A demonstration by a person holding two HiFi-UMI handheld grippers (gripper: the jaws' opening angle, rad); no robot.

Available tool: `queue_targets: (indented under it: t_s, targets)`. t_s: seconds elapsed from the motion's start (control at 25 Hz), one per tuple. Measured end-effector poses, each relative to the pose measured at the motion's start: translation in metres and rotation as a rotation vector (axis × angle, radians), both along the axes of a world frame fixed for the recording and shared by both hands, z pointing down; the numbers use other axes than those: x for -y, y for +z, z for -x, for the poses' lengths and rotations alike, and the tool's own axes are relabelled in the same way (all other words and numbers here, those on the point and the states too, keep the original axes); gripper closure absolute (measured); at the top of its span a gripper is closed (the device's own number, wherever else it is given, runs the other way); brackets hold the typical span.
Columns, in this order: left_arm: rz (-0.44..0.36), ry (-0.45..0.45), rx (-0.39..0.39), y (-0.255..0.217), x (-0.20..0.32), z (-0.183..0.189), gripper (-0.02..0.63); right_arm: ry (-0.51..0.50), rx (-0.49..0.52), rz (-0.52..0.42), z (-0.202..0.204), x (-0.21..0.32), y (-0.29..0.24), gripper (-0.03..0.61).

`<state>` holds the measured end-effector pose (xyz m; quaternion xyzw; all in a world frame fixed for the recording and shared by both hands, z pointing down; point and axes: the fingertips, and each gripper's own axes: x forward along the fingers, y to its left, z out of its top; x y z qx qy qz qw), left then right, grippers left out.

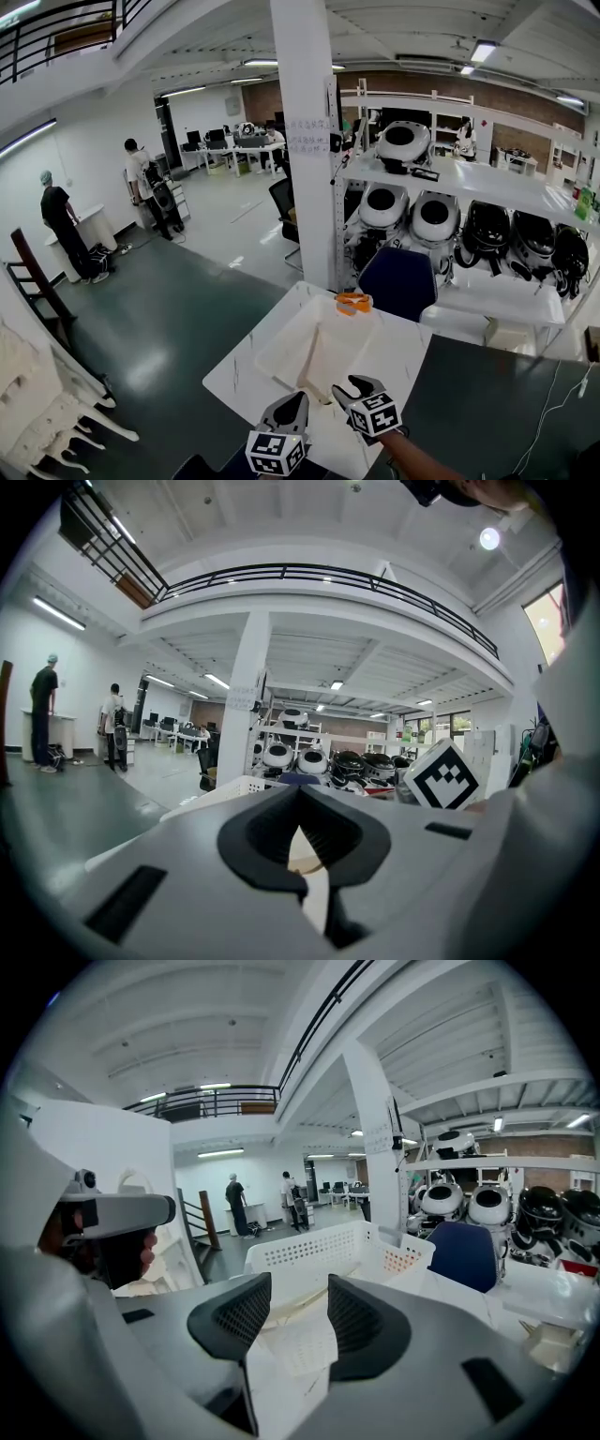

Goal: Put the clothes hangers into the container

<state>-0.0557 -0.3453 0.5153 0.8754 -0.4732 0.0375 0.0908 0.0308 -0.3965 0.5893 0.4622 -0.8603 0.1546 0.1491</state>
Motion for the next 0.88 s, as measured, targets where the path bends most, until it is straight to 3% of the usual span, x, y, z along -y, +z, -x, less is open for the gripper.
queue_targets:
  t_s: [0.08, 0.2, 0.44, 0.76, 0.88]
  targets:
    - [-0.009, -0.002, 0.004, -0.004, 0.003, -0.005, 0.611, -0.016, -0.004, -0.005, -0.005, -0.001, -0.005, 0.383]
    - [-0.02, 0.002, 0.008, -0.01, 0.007, -0.016, 0.609, -0.022, -0.01, -0.038, -0.014, -0.004, -0.017, 0.46]
    - [-0.03, 0.018, 0.015, -0.018, 0.009, -0.047, 0.609, -0.058, 0.004, -0.094, -0.031, -0.012, -0.044, 0.51]
    - [-0.07, 0.036, 0.025, -0.036, 0.016, -0.08, 0.61, -0.106, 0.004, -0.128, -0.05, -0.013, -0.058, 0.558]
    - [-0.066, 0.046, -0.027, -0.046, 0.018, -0.092, 0.609, -0.1, 0.024, -0.147, -0.061, -0.009, -0.064, 0.56]
